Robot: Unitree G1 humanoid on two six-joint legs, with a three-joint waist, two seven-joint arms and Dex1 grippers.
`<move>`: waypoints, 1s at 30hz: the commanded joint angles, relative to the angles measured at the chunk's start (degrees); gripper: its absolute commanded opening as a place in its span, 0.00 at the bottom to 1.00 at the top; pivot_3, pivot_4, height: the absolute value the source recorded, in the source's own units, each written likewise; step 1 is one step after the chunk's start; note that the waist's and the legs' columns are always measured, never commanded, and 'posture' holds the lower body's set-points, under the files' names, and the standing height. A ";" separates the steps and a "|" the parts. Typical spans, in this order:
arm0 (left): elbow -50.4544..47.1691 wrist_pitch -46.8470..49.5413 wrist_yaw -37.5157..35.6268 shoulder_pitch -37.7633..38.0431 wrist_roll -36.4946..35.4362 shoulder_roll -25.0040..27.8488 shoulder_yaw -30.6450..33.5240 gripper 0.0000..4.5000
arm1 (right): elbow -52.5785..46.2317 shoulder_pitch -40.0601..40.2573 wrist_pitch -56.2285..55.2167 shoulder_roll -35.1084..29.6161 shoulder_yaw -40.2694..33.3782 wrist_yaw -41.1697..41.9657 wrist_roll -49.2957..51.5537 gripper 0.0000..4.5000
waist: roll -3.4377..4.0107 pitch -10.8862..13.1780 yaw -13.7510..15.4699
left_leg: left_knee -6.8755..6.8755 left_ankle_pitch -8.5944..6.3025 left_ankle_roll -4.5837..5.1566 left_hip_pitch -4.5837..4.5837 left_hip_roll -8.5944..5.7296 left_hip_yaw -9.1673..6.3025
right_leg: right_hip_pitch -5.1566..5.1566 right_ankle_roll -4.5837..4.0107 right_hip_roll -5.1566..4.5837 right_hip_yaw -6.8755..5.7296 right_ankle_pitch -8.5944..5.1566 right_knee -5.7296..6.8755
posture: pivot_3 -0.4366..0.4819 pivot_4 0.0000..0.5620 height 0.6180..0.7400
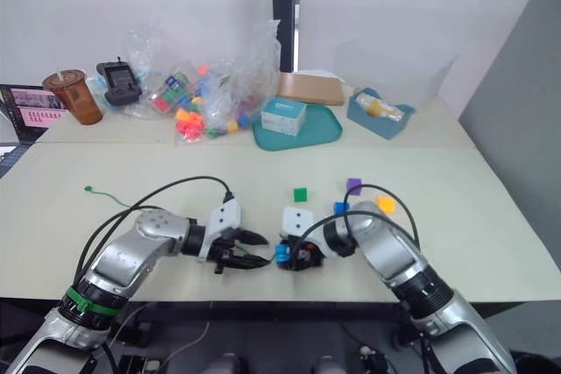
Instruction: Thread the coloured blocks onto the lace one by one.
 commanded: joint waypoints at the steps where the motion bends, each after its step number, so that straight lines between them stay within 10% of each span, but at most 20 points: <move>1: -1.17 -0.76 0.86 -1.53 0.33 -0.64 -0.28 0.93 | -3.19 0.02 1.70 -0.70 -2.46 0.31 2.76 0.99 | 0.00 0.00 0.04 | 0.00 0.00 0.00 0.00 0.00 0.00 | 0.00 0.00 0.00 0.00 0.00 0.00 | 0.48 0.27 1.00; 18: 8.62 -6.04 3.84 -5.96 8.99 -9.21 -9.62 1.00 | -6.43 6.00 -1.55 -12.11 -9.62 1.55 6.06 1.00 | -0.02 0.01 0.21 | 0.07 0.00 0.00 -0.09 -0.07 -0.01 | -0.01 0.01 -0.04 0.01 0.00 -0.03 | 0.48 0.27 1.00; 28: 9.03 -7.21 1.11 -6.09 9.95 -7.60 -10.25 0.31 | -5.77 5.87 -3.07 -10.18 -4.98 0.28 3.74 1.00 | -0.02 0.01 0.20 | 0.08 0.00 0.00 -0.09 -0.07 0.00 | -0.01 0.01 -0.05 0.01 0.00 -0.03 | 0.48 0.27 1.00; 30: 9.05 -7.29 0.80 -6.11 10.08 -7.53 -10.18 0.31 | -5.27 5.64 -3.38 -9.81 -4.57 0.02 3.40 0.95 | -0.01 0.01 0.20 | 0.07 0.00 0.00 -0.08 -0.07 0.00 | -0.01 0.01 -0.04 0.01 0.00 -0.04 | 0.48 0.27 1.00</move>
